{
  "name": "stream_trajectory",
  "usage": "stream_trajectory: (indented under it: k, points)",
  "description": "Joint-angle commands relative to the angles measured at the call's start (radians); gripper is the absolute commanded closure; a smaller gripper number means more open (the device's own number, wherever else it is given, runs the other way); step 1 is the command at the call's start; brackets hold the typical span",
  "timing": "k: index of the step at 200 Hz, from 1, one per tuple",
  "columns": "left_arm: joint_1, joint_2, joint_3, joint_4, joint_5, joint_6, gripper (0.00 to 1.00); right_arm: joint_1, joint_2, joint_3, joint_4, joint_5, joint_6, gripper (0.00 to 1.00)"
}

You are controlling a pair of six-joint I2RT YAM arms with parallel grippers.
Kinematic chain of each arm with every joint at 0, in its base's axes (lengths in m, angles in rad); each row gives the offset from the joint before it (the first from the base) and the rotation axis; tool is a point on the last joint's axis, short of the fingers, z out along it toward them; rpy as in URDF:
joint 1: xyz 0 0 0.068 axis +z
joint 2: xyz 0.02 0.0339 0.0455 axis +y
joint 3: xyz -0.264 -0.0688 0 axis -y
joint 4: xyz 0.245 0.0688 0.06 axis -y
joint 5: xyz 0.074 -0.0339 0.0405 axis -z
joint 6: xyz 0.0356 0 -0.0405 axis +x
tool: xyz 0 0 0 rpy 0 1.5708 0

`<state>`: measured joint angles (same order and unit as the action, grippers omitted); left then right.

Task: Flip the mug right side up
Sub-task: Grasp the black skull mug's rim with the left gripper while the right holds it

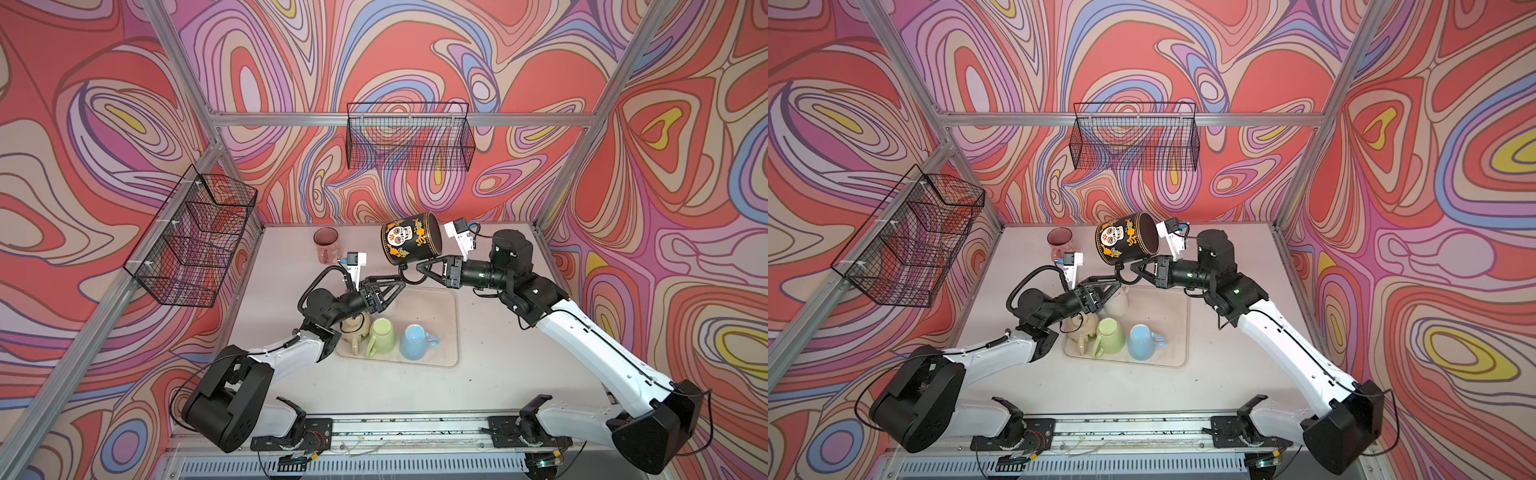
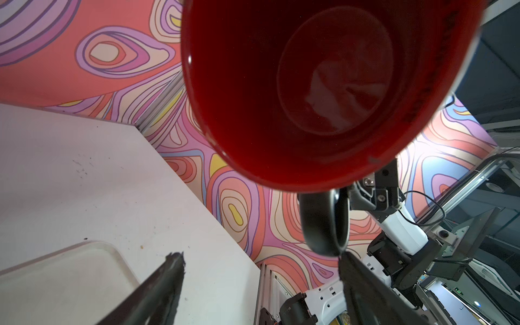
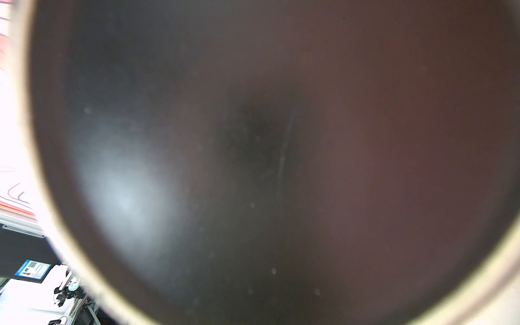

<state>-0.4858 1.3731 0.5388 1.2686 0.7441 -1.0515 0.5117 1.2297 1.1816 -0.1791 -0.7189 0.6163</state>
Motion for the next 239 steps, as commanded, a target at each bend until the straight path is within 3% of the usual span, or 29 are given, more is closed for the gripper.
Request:
stream_trajectory:
  k: [1, 48, 108, 214, 239]
  points:
    - [-0.008, -0.011, 0.037, 0.094, 0.018, -0.004, 0.12, 0.001, -0.006, 0.010, 0.174, -0.059, -0.015, 1.00]
    - [-0.014, -0.015, 0.047, 0.095, 0.028, 0.008, 0.15, -0.004, -0.006, -0.007, 0.208, -0.089, 0.004, 1.00]
    - [-0.029, -0.008, 0.083, 0.095, 0.028, 0.005, 0.33, -0.004, -0.002, -0.035, 0.259, -0.161, 0.037, 1.00]
    - [-0.037, -0.034, 0.093, 0.094, 0.012, 0.008, 0.49, -0.005, -0.008, -0.087, 0.252, -0.200, 0.009, 1.00]
    - [-0.038, -0.032, 0.093, 0.094, 0.002, 0.008, 0.57, -0.004, -0.008, -0.108, 0.250, -0.197, -0.007, 1.00]
